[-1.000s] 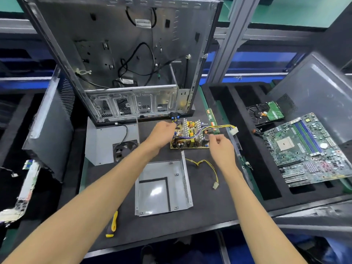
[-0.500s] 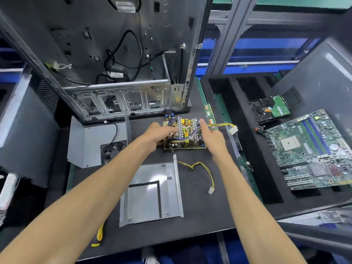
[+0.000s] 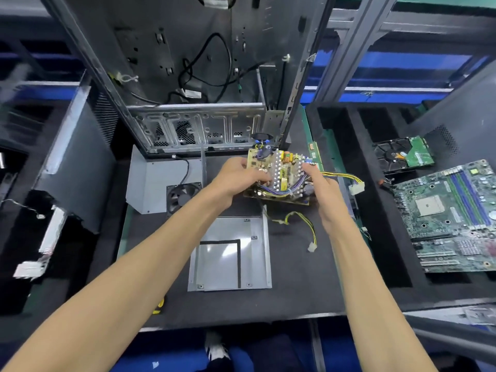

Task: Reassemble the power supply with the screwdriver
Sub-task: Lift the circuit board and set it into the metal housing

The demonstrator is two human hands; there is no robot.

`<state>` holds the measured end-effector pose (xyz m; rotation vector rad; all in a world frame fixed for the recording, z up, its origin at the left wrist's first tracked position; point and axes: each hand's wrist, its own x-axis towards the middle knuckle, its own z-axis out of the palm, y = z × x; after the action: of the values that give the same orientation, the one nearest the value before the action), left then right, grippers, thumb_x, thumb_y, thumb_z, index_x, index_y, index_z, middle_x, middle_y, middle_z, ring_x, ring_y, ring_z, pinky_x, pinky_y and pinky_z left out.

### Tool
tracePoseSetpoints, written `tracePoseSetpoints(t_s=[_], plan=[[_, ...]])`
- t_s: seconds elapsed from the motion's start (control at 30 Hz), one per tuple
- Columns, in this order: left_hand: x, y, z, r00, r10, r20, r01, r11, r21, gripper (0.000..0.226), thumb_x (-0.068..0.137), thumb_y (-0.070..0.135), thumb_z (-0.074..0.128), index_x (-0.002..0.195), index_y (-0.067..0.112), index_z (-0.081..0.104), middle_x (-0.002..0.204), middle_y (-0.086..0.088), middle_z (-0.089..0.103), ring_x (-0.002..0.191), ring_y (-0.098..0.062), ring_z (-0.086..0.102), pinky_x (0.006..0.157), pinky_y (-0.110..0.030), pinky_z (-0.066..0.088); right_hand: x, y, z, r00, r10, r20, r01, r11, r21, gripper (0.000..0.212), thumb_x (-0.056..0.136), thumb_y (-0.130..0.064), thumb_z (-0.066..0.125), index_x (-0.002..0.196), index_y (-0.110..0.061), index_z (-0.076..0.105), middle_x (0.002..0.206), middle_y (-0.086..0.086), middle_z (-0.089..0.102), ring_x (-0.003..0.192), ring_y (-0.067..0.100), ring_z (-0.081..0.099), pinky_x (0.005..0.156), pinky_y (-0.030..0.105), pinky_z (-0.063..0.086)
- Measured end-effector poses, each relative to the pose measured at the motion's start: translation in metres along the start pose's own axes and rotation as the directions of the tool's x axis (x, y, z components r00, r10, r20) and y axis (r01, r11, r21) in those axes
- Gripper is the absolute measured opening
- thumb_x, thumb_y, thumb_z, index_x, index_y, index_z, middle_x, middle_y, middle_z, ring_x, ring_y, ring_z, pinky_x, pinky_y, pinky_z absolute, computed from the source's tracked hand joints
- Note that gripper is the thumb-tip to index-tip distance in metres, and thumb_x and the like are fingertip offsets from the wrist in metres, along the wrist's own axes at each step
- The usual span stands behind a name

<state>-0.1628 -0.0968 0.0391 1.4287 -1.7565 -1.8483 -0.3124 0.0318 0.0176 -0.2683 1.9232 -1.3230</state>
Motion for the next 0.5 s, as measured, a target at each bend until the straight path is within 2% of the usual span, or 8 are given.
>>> tracePoseSetpoints(t_s=[0.07, 0.13, 0.23, 0.33, 0.4, 0.47, 0.5], plan=[[-0.011, 0.003, -0.006, 0.999, 0.041, -0.009, -0.041, 0.999, -0.014, 0.021, 0.08, 0.017, 0.083, 0.096, 0.024, 0.071, 0.095, 0.01, 0.073, 0.077, 0.007, 0.065, 0.058, -0.01, 0.044, -0.012, -0.006, -0.001, 0.998, -0.065, -0.004, 0.065, 0.998, 0.005, 0.066, 0.066, -0.071, 0.074, 0.099, -0.014, 0.068, 0.09, -0.002, 0.069, 0.086, 0.013, 0.062, 0.088, 0.037, 0.047], [-0.02, 0.006, -0.011, 0.997, 0.072, -0.009, -0.072, 0.997, -0.026, 0.024, 0.08, 0.02, 0.083, 0.101, 0.025, 0.071, 0.103, 0.006, 0.075, 0.092, -0.005, 0.067, 0.068, -0.02, 0.046, -0.022, -0.016, -0.003, 0.991, -0.133, 0.013, 0.134, 0.991, -0.013, 0.076, 0.064, -0.072, 0.073, 0.102, -0.006, 0.073, 0.082, -0.003, 0.069, 0.075, 0.012, 0.06, 0.083, 0.038, 0.047], [-0.032, 0.01, -0.016, 0.993, 0.113, -0.029, -0.115, 0.991, -0.062, 0.025, 0.079, 0.023, 0.082, 0.103, 0.026, 0.074, 0.097, 0.009, 0.078, 0.095, -0.009, 0.07, 0.076, -0.027, 0.048, -0.035, -0.033, -0.007, 0.975, -0.222, -0.014, 0.221, 0.974, -0.051, 0.053, 0.074, -0.067, 0.075, 0.089, -0.016, 0.072, 0.068, -0.013, 0.067, 0.06, 0.0, 0.058, 0.072, 0.029, 0.046], [-0.043, 0.016, -0.018, 0.986, 0.16, -0.054, -0.165, 0.981, -0.101, 0.02, 0.082, 0.025, 0.08, 0.102, 0.026, 0.077, 0.094, 0.008, 0.079, 0.094, -0.012, 0.073, 0.092, -0.037, 0.056, -0.046, -0.047, -0.014, 0.967, -0.255, -0.009, 0.255, 0.967, -0.018, 0.052, 0.079, -0.068, 0.07, 0.086, -0.017, 0.067, 0.072, -0.002, 0.067, 0.066, 0.01, 0.056, 0.075, 0.031, 0.044], [-0.05, 0.018, -0.02, 0.981, 0.175, -0.079, -0.183, 0.978, -0.103, 0.013, 0.084, 0.028, 0.079, 0.096, 0.024, 0.077, 0.092, 0.002, 0.079, 0.085, -0.014, 0.069, 0.086, -0.043, 0.056, -0.054, -0.054, -0.017, 0.967, -0.253, 0.018, 0.252, 0.966, 0.048, 0.058, 0.075, -0.076, 0.067, 0.09, -0.02, 0.06, 0.079, 0.005, 0.055, 0.071, 0.019, 0.047, 0.076, 0.034, 0.039], [-0.057, 0.018, -0.024, 0.979, 0.172, -0.11, -0.184, 0.977, -0.108, 0.012, 0.085, 0.03, 0.079, 0.09, 0.019, 0.076, 0.081, 0.001, 0.075, 0.069, -0.01, 0.063, 0.072, -0.038, 0.051, -0.062, -0.058, -0.018, 0.965, -0.261, 0.014, 0.259, 0.962, 0.089, 0.063, 0.072, -0.08, 0.064, 0.097, -0.023, 0.057, 0.084, 0.009, 0.05, 0.074, 0.023, 0.04, 0.075, 0.036, 0.037], [-0.061, 0.018, -0.026, 0.979, 0.166, -0.122, -0.18, 0.977, -0.113, 0.018, 0.086, 0.03, 0.078, 0.089, 0.013, 0.075, 0.075, 0.003, 0.071, 0.061, -0.006, 0.062, 0.069, -0.036, 0.052, -0.067, -0.059, -0.018, 0.965, -0.263, 0.002, 0.261, 0.959, 0.111, 0.064, 0.072, -0.081, 0.063, 0.096, -0.022, 0.058, 0.083, 0.009, 0.055, 0.073, 0.024, 0.042, 0.075, 0.036, 0.039]])
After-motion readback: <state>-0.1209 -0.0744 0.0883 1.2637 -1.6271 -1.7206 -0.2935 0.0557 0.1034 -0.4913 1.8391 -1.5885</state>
